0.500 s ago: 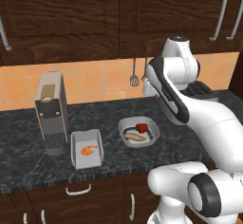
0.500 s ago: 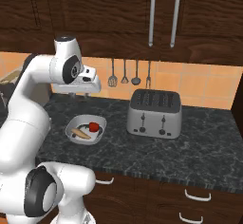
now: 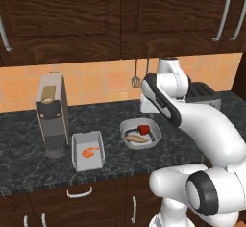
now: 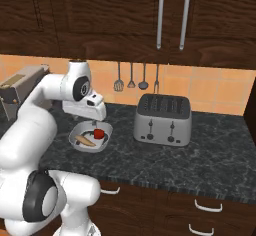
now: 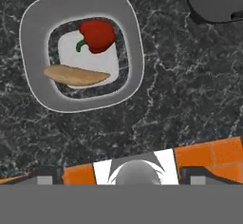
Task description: Take the meat container that has the shrimp and place it on the second highest rack of the freezer. Then take the vegetable container that has the sweet potato and bell pepper and place it on the highest rack of the freezer.
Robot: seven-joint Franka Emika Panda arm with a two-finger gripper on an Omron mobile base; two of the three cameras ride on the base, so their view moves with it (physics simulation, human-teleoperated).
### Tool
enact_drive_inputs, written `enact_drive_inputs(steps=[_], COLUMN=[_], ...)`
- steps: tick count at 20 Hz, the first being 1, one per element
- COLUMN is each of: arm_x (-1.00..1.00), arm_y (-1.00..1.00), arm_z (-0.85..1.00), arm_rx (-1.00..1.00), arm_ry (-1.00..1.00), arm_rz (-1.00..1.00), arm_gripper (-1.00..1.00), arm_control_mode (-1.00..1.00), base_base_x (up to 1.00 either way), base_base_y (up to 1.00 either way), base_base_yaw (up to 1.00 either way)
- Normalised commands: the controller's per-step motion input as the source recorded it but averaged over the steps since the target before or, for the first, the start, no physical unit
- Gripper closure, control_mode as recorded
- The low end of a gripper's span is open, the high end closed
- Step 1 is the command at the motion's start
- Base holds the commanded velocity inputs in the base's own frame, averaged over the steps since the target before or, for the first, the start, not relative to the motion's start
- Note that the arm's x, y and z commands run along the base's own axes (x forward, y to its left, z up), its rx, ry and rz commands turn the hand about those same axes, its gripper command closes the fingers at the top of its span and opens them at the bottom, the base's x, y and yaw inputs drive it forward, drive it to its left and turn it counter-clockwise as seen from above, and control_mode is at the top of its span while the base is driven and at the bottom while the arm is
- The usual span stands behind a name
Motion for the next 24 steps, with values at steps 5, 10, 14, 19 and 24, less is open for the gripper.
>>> enact_drive_inputs(steps=[5,10,14,19,24], arm_x=[0.01,0.39,0.10,0.29,0.19], arm_y=[-0.27,-0.02,-0.09,-0.01,0.00], arm_z=[-1.00,-0.91,-0.98,-0.26,-0.19], arm_rx=[0.14,-0.18,-0.08,0.08,0.05], arm_ry=[0.14,-0.09,0.00,-0.04,-0.01], arm_rz=[-0.48,-0.13,0.00,0.00,0.00], arm_gripper=[-1.00,-1.00,-1.00,-1.00,1.00], arm_control_mode=[-1.00,-1.00,-1.00,-1.00,-1.00], base_base_x=[0.00,0.00,0.00,0.00,0.00], base_base_y=[0.00,0.00,0.00,0.00,0.00], base_base_yaw=[0.00,0.00,0.00,0.00,0.00])
